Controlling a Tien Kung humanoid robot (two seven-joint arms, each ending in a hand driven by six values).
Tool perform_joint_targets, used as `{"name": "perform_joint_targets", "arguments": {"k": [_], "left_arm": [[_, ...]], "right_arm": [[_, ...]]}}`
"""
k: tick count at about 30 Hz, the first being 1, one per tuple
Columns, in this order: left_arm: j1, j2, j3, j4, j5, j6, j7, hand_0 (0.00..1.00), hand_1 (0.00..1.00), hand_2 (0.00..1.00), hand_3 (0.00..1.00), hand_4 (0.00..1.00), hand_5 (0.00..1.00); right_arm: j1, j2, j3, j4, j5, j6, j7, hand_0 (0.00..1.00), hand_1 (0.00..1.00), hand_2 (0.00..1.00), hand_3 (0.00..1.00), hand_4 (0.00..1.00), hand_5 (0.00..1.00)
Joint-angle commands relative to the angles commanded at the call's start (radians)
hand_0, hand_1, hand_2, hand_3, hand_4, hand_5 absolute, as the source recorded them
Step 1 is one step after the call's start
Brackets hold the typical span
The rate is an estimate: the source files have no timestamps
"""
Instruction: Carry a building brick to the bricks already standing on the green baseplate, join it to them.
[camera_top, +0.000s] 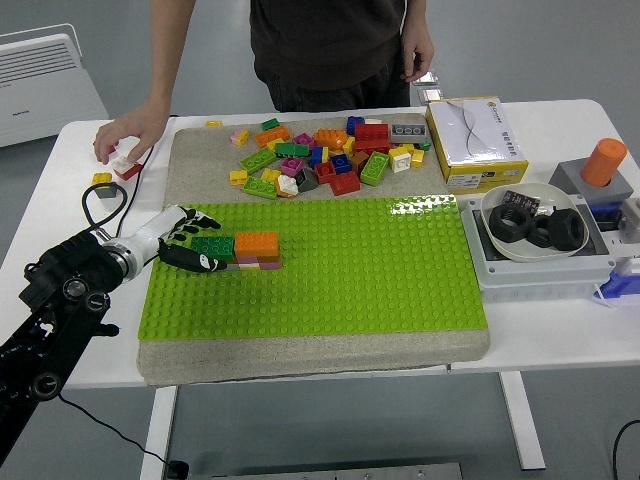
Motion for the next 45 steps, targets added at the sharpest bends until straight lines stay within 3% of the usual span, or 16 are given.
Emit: {"name": "perform_joint_targets", "arguments": {"k": [19,29,36,41,42,45], "left_arm": [[-0.006,-0.011,0.014,0.021,0.014,0.047,-0.024,0.877,0.907,0.890,0.734,0.963,0.159],[0.000,-0.008,0.013,0.009,0.020,0.050,-0.033,0.876,0.907,0.890,0.733,0.961,0.161],[0.028,0.010,-0.006,-0.093,0.056,0.043,-0.023,0.876,0.905,0.890,0.724,0.958,0.164],[0.101,0.049,-0.036,-0.218,0.155,0.103,-0.016,0.876,0.905,0.890,0.724,0.958,0.164],[0.119,0.058,-0.037,-0.243,0.176,0.121,-0.020,0.912,0.902,0.884,0.675,0.969,0.533],[0.171,0.077,-0.019,-0.315,0.247,0.186,-0.046,0.912,0.902,0.884,0.675,0.969,0.533]], "right_arm": [[-0.002,0.001,-0.011,0.000,0.000,0.000,-0.002,0.726,0.663,0.712,0.763,0.865,0.998],[-0.004,0.001,-0.015,0.000,0.000,0.000,-0.002,0.727,0.660,0.712,0.763,0.864,0.998],[-0.008,-0.001,-0.015,0.000,0.000,-0.001,-0.002,0.729,0.661,0.712,0.762,0.865,0.998],[-0.011,-0.001,-0.012,0.000,0.000,0.000,-0.001,0.729,0.661,0.712,0.762,0.865,0.998],[-0.012,-0.002,-0.012,0.000,0.000,0.000,-0.001,0.726,0.663,0.712,0.763,0.864,0.998],[-0.014,-0.002,-0.008,0.000,0.000,0.000,0.000,0.726,0.663,0.712,0.763,0.864,0.998]]}}
